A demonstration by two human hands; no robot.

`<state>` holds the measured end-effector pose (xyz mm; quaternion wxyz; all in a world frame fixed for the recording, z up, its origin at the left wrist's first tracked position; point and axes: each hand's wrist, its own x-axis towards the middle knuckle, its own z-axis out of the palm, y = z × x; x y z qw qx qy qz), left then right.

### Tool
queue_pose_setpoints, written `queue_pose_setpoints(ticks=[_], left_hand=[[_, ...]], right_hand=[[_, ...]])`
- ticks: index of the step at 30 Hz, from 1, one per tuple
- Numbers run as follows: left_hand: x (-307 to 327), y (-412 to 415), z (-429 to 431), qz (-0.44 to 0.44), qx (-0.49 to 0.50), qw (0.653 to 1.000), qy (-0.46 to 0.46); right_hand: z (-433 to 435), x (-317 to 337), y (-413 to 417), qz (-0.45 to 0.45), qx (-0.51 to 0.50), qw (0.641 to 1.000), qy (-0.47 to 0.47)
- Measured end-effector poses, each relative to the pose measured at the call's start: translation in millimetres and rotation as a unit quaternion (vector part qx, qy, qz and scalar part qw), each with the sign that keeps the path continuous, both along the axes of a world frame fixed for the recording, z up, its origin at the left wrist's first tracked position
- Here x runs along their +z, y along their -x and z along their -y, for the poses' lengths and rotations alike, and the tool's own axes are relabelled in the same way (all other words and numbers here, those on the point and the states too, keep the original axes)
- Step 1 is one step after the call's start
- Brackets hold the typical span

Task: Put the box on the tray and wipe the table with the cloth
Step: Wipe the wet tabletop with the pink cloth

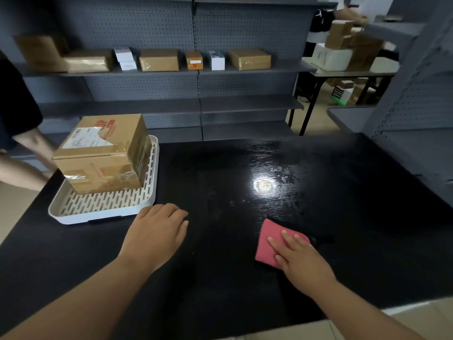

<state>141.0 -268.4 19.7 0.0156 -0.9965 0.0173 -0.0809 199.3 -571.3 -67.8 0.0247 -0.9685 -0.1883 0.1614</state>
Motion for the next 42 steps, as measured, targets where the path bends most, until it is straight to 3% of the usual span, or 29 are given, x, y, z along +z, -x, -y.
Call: queue_pose_setpoints(ticks=[12, 18, 34, 39, 42], left_hand=[[-3, -32, 0, 0.027, -0.016, 1.000, -0.007], [-5, -59, -2, -0.002, -0.001, 1.000, 0.005], [-30, -173, -26, -0.036, 0.053, 0.998, 0.018], [-32, -196, -44, -0.035, 0.067, 0.997, -0.009], [-27, -201, -56, -0.036, 0.081, 0.996, -0.020]], right_hand=[[11, -10, -47, -0.006, -0.057, 0.998, 0.025], [1, -10, -95, -0.012, -0.081, 0.996, 0.031], [-10, -36, -311, -0.007, -0.124, 0.991, 0.050], [-44, -36, -366, -0.028, -0.163, 0.984, 0.065], [-99, -34, -371, -0.031, -0.134, 0.988, 0.064]])
